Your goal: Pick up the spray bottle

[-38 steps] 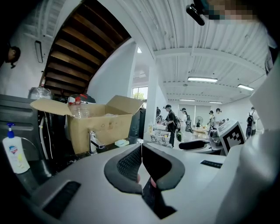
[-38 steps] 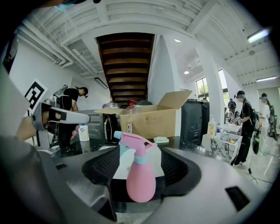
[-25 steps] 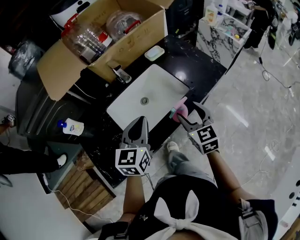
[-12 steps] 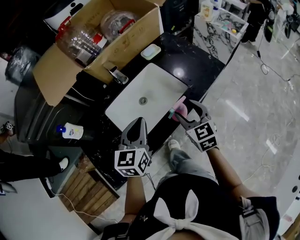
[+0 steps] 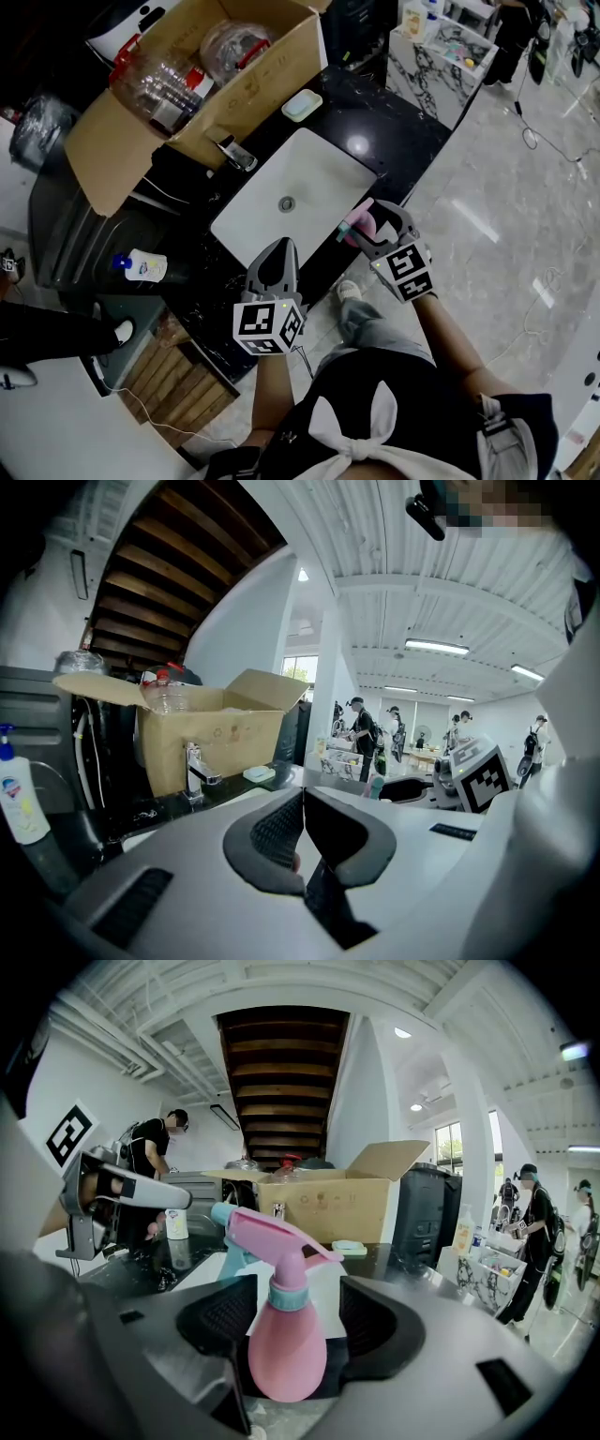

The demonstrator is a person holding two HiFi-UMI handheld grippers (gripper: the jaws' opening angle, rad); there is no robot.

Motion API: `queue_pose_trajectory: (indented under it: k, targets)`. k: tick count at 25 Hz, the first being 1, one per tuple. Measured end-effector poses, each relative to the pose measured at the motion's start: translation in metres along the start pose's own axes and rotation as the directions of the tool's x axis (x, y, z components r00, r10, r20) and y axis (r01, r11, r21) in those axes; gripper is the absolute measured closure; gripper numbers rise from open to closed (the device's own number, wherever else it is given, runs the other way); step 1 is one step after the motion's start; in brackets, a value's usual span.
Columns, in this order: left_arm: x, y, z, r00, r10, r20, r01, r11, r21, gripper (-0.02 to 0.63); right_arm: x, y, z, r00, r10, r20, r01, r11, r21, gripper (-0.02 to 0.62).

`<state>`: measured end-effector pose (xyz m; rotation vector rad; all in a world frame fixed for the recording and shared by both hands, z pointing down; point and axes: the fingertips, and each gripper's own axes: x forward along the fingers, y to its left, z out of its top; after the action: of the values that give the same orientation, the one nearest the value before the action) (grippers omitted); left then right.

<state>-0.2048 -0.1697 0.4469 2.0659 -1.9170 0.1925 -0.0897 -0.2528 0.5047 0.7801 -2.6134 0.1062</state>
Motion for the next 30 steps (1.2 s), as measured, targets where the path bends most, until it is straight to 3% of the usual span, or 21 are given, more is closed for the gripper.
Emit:
queue_pose_trajectory:
  k: [18, 30]
  targets:
    - [0.003, 0.004, -0.013, 1.0, 0.01, -0.021, -0.01, 1.0, -0.015, 0.578, 0.011, 0.005, 0.002, 0.999, 0.024, 0.028, -0.024, 1.0, 0.015, 0.426]
    - [0.006, 0.003, -0.014, 1.0, 0.012, -0.018, -0.013, 1.0, -0.026, 0.578, 0.01, 0.005, 0.002, 0.999, 0.041, 0.031, -0.041, 0.999, 0.011, 0.434]
